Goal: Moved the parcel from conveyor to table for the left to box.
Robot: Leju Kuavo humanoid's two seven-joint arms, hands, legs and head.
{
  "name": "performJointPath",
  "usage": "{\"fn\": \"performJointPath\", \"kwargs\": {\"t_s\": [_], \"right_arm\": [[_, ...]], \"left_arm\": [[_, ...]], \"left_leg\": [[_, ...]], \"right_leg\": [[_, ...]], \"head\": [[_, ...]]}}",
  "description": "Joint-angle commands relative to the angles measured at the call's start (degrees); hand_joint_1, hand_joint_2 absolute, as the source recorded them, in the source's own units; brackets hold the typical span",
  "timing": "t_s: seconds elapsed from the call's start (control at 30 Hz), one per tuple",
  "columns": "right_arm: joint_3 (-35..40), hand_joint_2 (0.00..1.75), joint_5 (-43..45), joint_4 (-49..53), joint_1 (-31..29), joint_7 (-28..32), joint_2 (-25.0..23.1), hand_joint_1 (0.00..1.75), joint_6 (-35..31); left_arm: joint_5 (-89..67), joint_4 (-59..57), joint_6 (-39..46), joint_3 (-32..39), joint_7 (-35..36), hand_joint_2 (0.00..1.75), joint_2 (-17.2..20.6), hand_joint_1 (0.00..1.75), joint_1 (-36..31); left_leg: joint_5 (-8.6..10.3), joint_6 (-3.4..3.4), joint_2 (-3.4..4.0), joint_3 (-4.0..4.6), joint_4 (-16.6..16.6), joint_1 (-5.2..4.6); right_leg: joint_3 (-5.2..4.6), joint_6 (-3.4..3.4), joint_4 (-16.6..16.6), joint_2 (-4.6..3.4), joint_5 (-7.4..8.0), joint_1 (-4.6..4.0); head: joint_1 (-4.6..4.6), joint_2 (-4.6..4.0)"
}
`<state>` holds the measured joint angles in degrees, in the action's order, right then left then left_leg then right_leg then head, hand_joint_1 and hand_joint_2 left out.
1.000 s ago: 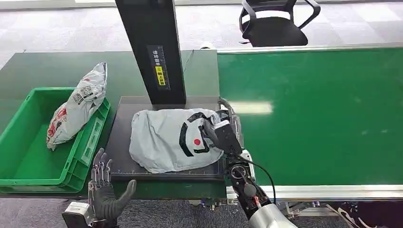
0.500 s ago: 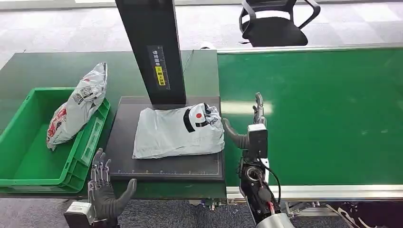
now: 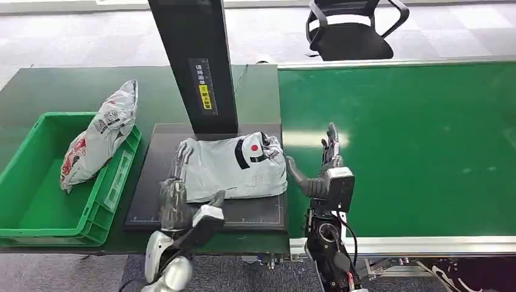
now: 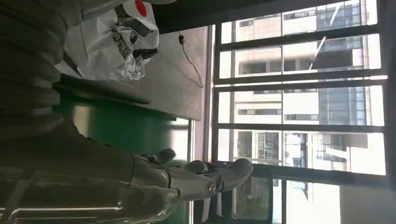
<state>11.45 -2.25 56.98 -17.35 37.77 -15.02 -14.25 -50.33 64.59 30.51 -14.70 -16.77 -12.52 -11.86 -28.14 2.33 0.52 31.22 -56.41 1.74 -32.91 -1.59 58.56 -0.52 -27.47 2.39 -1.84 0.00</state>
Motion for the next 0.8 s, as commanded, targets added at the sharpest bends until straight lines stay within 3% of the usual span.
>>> {"fn": "performJointPath", "kwargs": {"t_s": [0.03,0.4,0.57,0.8], "right_arm": [[-2.44,1.75,1.9,-1.0,-0.2,0.05,0.82,0.0,0.49],[-3.48,1.75,4.06,1.0,1.22,-0.25,0.9,0.0,2.25],[-3.95,1.75,4.54,0.45,1.11,-0.5,0.76,0.0,3.25],[-3.2,1.75,4.55,0.91,1.08,-0.55,0.49,0.0,4.58]], "left_arm": [[-0.05,-30.64,-0.43,-8.86,0.01,1.75,-5.24,0.0,-18.46],[-0.51,-45.58,-8.28,-12.36,3.18,1.75,-7.36,0.0,-24.2],[0.73,-47.86,-13.99,-12.14,3.27,1.75,-7.39,0.0,-25.45],[0.68,-49.03,-15.28,-12.35,6.43,1.75,-7.1,0.0,-26.03]], "left_leg": [[0.11,-0.18,-0.42,0.12,0.01,0.01],[0.02,-0.12,-0.16,0.09,-0.04,-0.01],[0.04,-0.14,-0.09,0.12,-0.05,-0.01],[0.01,-0.1,-0.01,0.1,-0.06,-0.01]], "right_leg": [[0.09,0.14,-0.1,0.45,0.03,-0.05],[-0.01,0.1,-0.03,0.22,0.0,-0.01],[-0.08,0.11,-0.02,0.15,0.02,-0.02],[-0.08,0.09,0.0,0.05,0.01,-0.02]], "head": [[-0.02,0.0],[-0.02,0.0],[-0.02,0.0],[-0.02,0.0]]}}
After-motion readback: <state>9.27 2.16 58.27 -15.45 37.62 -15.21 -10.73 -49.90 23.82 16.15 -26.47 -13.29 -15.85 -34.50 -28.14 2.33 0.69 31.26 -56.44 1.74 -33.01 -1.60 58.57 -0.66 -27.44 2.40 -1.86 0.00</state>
